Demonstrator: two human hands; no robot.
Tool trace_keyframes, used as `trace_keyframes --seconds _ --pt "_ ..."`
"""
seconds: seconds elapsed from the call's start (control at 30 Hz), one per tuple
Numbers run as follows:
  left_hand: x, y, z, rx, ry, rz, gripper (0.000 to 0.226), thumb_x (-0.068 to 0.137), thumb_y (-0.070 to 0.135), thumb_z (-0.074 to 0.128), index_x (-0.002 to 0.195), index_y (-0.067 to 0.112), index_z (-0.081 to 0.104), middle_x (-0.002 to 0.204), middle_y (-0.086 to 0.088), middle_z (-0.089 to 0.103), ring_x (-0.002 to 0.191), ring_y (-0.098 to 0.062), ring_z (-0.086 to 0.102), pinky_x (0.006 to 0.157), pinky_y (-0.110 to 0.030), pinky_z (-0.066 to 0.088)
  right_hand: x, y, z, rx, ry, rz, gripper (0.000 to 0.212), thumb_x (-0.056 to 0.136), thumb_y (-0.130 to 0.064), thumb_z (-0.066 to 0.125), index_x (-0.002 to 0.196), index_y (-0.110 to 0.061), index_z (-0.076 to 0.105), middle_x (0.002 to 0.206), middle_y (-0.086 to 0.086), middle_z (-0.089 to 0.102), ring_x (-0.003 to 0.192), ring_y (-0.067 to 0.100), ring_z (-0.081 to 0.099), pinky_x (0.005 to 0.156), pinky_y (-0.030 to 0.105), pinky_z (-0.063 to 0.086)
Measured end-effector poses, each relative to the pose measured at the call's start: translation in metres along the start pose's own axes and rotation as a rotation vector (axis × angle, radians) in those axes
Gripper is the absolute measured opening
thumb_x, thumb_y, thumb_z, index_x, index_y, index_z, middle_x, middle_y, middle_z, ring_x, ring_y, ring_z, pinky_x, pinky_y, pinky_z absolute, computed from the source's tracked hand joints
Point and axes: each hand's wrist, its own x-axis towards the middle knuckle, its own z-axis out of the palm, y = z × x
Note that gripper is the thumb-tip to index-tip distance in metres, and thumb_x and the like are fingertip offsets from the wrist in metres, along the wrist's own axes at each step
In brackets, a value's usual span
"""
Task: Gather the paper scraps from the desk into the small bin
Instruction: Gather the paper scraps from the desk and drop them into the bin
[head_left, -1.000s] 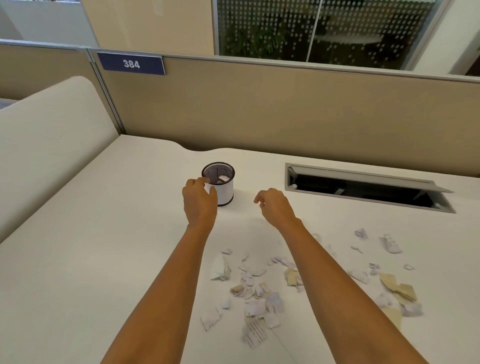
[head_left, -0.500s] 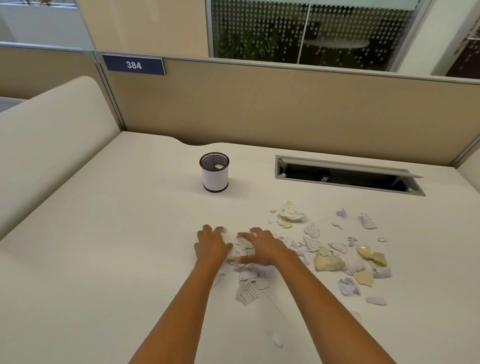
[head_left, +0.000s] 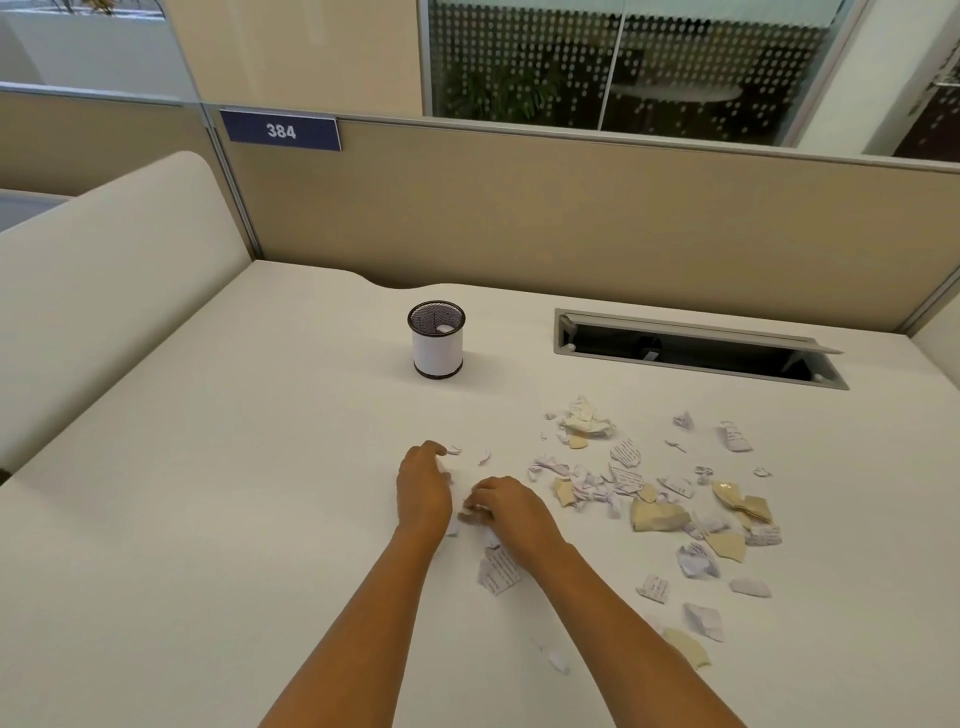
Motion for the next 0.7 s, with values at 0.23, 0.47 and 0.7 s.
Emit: trace_keyframes --seconds 0.23,0.47,0.7 --pt "0.02 0.016 -0.012 -0.138 0.045 -0.025 0.029 0.09 -0.007 0.046 0.107 0.008 0.064 0.104 -0.01 0.059 0.073 -0.004 0.051 0.043 0.002 0.036 0.009 0.003 0.001 -0.004 -0.037 0.069 0.023 0.088 -0.013 0.06 0.109 -0.009 0.07 0.114 0.01 0.067 0.102 0.022 0.063 0.086 0.023 0.047" --pt "0.056 0.048 -0.028 -0.256 0.134 -0.019 0.024 0.084 -0.006 0.055 0.102 0.003 0.068 0.103 -0.016 0.066 0.084 -0.022 0.058 0.072 -0.022 0.041 0.034 0.015 -0.016 0.616 0.14 0.45 0.016 0.08 0.003 0.068 0.088 -0.005 0.078 0.095 0.009 0.077 0.075 0.008 0.066 0.074 0.007 0.054" --pt "0.117 0.088 -0.042 -0.248 0.194 0.055 0.028 0.09 -0.002 0.049 0.11 0.005 0.067 0.116 -0.017 0.065 0.098 -0.022 0.06 0.079 -0.021 0.04 0.076 0.032 -0.054 1.382 0.2 0.583 0.029 0.08 0.007 0.068 0.109 0.009 0.067 0.105 0.017 0.068 0.08 0.019 0.066 0.065 0.014 0.058"
